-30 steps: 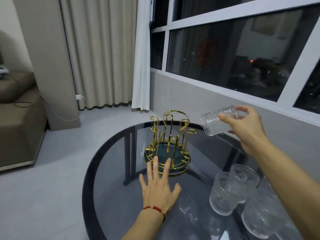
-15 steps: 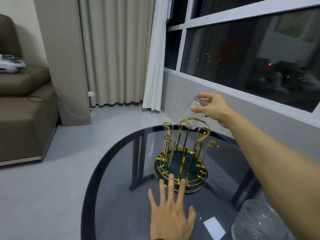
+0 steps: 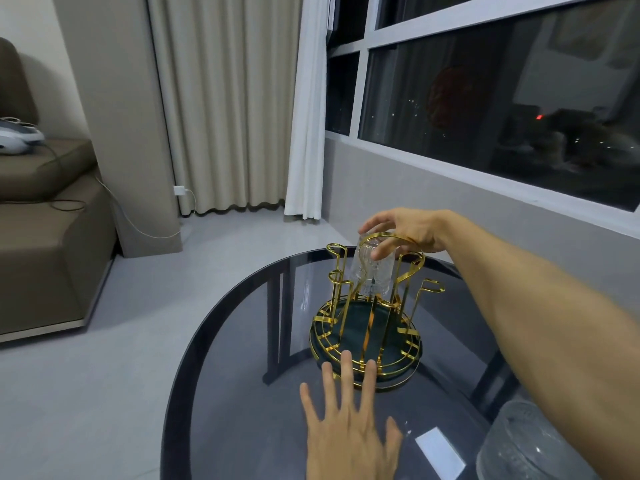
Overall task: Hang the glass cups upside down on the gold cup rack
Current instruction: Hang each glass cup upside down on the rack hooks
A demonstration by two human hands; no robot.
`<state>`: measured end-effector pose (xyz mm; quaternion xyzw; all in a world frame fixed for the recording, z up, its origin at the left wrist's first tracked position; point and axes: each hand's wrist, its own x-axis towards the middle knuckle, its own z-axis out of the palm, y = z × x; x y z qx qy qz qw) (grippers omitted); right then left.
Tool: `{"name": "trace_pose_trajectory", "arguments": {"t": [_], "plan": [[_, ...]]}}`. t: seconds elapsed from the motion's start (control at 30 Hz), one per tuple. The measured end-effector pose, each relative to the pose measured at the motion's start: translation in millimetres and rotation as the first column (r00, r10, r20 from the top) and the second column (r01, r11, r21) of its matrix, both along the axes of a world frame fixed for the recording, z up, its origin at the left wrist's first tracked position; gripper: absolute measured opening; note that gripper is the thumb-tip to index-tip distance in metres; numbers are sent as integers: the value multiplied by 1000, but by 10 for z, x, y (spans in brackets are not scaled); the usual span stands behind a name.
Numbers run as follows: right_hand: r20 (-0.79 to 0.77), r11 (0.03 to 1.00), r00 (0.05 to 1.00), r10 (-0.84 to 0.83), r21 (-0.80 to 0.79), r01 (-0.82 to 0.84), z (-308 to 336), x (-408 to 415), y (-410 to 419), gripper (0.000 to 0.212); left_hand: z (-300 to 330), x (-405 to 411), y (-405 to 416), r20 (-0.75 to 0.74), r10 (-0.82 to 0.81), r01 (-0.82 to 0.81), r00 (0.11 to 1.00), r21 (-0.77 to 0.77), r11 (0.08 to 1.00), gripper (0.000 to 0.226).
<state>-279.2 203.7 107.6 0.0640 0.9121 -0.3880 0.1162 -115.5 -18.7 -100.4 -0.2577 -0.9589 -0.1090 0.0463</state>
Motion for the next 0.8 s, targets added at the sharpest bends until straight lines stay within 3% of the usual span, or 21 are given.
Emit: {"name": "trace_pose_trajectory", "arguments": {"t": [0.1,0.2,0.27,0.33,0.5,0.6,0.7,0.8], "plan": [[15,998,1000,-6,-64,7,-17,7,-8,69,-28,-15,8,-23,-10,11,1000,43,999,86],[3,993,1000,-7,-117,7,-14,41,-14,51,-52,-38,22,-41,-1,6,999,105,994,86],[-60,986,996,-67,-158,57,-26,82,-11,28,-59,-47,36,-28,-18,21,999,133,991,86],[-186,979,971,-149,-164,119,-21,175,-14,19,-165,-64,56,-12,-20,21,1000,126,992,82],[-478,916,782,-401,-200,347,74,806,-30,17,-190,-31,9,-9,-8,9,1000,87,996,78],[-593,878,664,-456,-179,443,-17,1577,-98,22,-133,27,0,-11,-12,13,1000,83,996,77],[-645,842,548,-534,-342,418,-370,2592,-326,31,-34,124,-12,-24,-31,34,999,105,994,81],[-626,746,422,-656,-454,487,-869,3370,-565,37,48,257,33,-117,-172,195,978,230,953,86]]}}
